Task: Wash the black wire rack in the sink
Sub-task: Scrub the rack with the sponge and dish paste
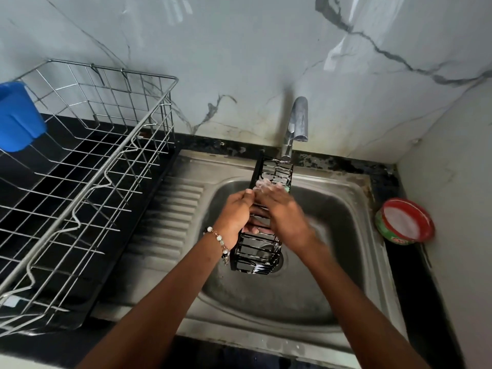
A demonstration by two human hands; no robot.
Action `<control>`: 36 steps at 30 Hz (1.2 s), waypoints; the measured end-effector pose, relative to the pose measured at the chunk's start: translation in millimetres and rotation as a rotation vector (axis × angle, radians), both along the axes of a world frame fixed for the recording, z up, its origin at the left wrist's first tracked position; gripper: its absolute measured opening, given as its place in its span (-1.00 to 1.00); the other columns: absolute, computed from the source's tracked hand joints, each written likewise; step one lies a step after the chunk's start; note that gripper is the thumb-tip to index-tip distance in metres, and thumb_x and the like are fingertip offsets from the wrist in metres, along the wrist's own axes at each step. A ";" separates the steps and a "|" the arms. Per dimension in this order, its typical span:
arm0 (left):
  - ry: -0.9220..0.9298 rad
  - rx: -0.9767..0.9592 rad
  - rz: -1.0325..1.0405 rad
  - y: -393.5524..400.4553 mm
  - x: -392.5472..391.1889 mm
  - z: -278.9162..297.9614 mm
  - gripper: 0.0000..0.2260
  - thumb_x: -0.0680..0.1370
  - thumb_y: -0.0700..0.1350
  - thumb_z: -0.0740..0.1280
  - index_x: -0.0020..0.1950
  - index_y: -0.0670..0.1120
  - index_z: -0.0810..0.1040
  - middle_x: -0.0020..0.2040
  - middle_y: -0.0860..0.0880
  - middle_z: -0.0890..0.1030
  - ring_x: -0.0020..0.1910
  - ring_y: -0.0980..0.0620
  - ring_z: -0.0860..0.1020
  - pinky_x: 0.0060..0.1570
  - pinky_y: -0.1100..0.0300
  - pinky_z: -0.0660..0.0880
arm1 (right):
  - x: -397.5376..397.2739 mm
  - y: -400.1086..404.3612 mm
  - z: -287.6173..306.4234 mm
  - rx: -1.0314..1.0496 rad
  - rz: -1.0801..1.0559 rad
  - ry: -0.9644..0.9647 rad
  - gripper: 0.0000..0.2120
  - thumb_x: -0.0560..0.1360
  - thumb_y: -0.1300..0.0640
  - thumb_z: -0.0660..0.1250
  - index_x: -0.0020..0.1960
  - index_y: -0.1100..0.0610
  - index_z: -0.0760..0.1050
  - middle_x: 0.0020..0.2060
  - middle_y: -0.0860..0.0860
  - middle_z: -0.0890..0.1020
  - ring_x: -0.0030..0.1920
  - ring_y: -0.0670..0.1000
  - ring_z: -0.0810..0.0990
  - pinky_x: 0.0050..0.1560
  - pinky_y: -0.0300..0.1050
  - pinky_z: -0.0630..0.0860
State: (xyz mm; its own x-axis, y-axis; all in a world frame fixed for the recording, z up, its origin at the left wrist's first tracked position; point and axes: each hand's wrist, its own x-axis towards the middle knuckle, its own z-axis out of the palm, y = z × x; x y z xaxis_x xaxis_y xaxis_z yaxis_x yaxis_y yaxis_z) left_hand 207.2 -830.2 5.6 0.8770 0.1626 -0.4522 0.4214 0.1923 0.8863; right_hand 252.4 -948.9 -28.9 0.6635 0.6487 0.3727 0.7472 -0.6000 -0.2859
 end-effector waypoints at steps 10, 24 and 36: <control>0.030 -0.003 -0.123 -3.9 0.1 3.7 -0.63 0.69 0.02 0.01 -0.07 -0.21 0.40 -0.26 -0.21 0.69 -0.51 -0.13 0.62 -0.69 0.37 0.04 | 51.1 -30.6 31.8 0.319 -0.157 0.215 -0.61 0.36 0.54 0.28 -0.02 0.16 0.66 -0.11 0.09 0.67 -0.14 0.05 0.55 -0.17 -0.52 0.35; 0.020 -0.036 0.171 -5.0 30.4 0.3 -0.68 0.68 -0.01 0.10 -0.18 -0.13 0.45 -0.35 -0.06 0.50 -0.62 0.15 0.40 -0.71 0.40 0.16 | -14.8 3.3 9.3 0.246 -0.213 0.224 -0.80 0.42 0.37 0.39 0.03 0.40 0.58 -0.03 0.27 0.61 -0.17 -0.32 0.49 -0.17 -0.53 0.33; 0.176 -0.058 0.275 4.4 39.7 -16.3 -0.73 0.68 -0.07 0.07 -0.12 -0.16 0.41 -0.08 -0.24 0.61 -0.70 0.09 0.45 -0.76 0.38 0.11 | -24.4 -26.2 29.7 0.387 -0.159 0.071 -0.86 0.42 0.41 0.37 -0.14 0.24 0.66 -0.12 0.05 0.71 -0.13 0.07 0.59 -0.14 -0.09 0.51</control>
State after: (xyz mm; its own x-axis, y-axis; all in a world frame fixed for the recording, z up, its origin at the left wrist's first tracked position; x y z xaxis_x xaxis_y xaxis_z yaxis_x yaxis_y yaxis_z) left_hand 246.9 -825.8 -10.6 0.7114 0.3519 -0.6083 0.4926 0.3677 0.7888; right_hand 228.1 -975.1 0.8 0.7770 0.3577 0.5181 0.6242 -0.5445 -0.5603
